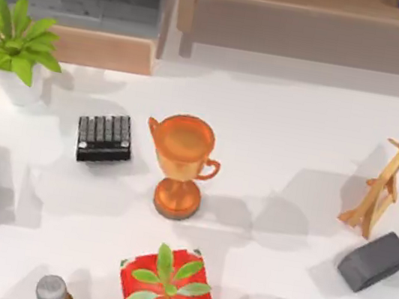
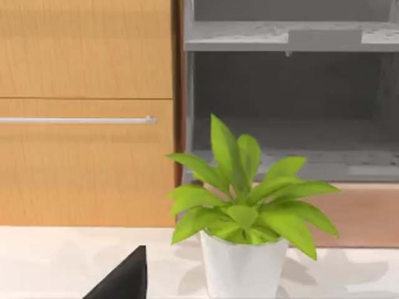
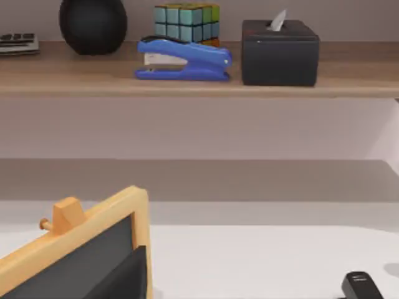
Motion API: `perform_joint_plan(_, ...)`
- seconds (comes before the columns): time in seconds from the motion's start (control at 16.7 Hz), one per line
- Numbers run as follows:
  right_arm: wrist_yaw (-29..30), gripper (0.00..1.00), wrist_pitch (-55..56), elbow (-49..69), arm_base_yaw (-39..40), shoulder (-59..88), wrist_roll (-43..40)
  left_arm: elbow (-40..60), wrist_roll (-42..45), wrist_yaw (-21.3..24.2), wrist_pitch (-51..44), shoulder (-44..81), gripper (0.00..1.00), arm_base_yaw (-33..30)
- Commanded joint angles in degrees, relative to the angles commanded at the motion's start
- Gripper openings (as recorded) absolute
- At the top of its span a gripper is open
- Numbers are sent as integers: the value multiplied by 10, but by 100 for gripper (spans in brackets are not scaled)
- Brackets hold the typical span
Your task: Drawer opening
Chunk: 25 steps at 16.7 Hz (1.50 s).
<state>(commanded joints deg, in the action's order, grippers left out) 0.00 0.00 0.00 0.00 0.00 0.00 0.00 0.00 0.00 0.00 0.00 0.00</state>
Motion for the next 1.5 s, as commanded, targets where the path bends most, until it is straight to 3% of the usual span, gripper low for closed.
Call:
perform_joint_plan(0.3, 0, 100, 0, 0, 0, 0, 0, 38, 1, -34, 16, 40, 100, -35)
perform_joint_plan(0.84, 0, 100, 0, 0, 0, 0, 0, 270, 7, -249, 105, 373, 100, -255)
perform_joint_plan(1.08, 0, 100, 0, 0, 0, 0, 0, 345, 9, -320, 133, 474, 100, -324)
perform_joint_plan(1.5, 0, 100, 0, 0, 0, 0, 0, 361, 9, -335, 140, 497, 100, -338)
